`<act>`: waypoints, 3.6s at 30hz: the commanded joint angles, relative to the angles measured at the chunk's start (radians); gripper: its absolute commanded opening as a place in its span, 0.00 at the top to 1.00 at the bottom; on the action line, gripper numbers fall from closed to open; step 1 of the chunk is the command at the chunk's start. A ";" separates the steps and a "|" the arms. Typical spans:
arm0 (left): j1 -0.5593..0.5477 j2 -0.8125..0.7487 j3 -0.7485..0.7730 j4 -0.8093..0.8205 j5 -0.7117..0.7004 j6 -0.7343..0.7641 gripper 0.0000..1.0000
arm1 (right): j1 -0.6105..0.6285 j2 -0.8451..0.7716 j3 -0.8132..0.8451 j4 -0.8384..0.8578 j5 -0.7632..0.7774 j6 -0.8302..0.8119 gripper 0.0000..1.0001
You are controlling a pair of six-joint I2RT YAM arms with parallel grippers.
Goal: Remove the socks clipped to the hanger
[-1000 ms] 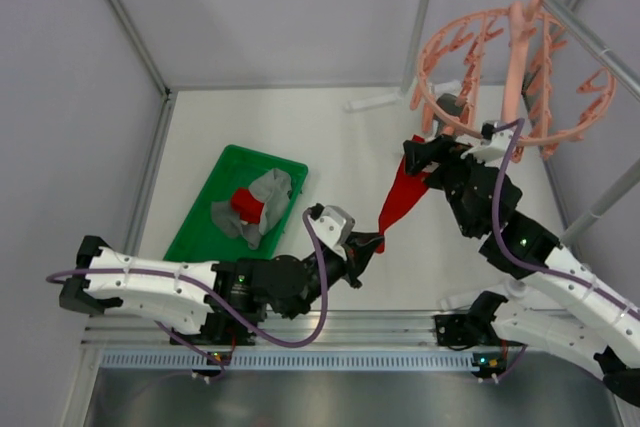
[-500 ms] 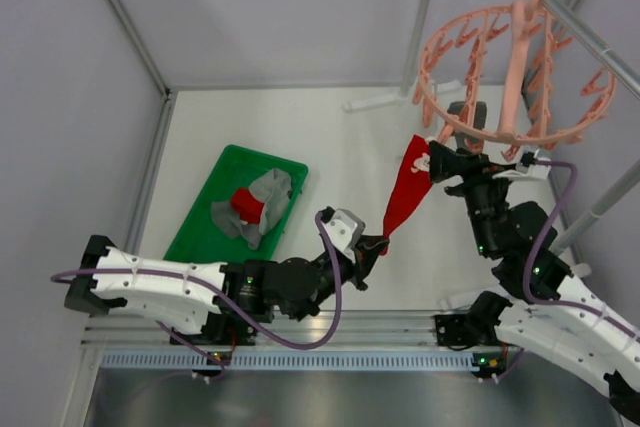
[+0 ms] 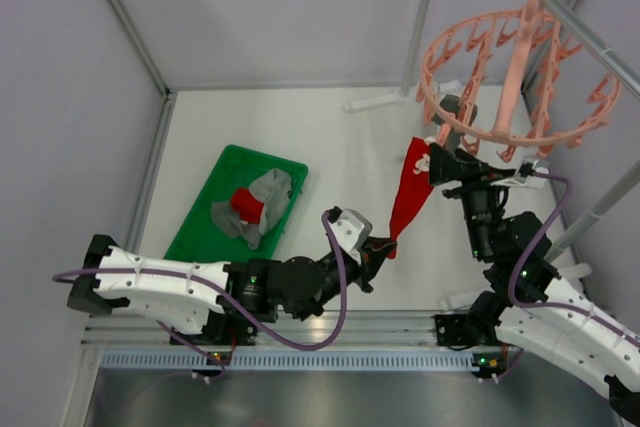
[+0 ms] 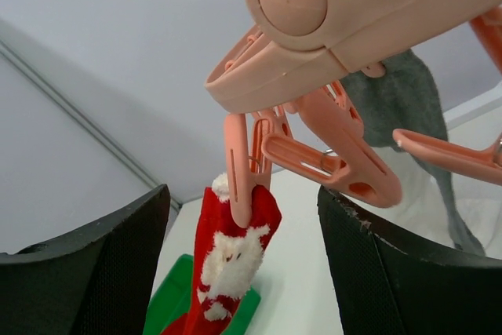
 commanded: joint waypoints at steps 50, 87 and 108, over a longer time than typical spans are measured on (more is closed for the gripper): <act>-0.006 -0.052 -0.025 0.007 -0.027 -0.023 1.00 | -0.291 0.137 0.001 0.265 -0.324 0.274 1.00; 0.003 -0.079 -0.044 0.001 0.000 -0.044 1.00 | -0.331 0.206 0.065 0.260 -0.433 0.280 1.00; 0.005 -0.041 -0.030 0.001 -0.023 -0.026 1.00 | -0.338 0.141 0.175 -0.159 -0.386 0.303 0.08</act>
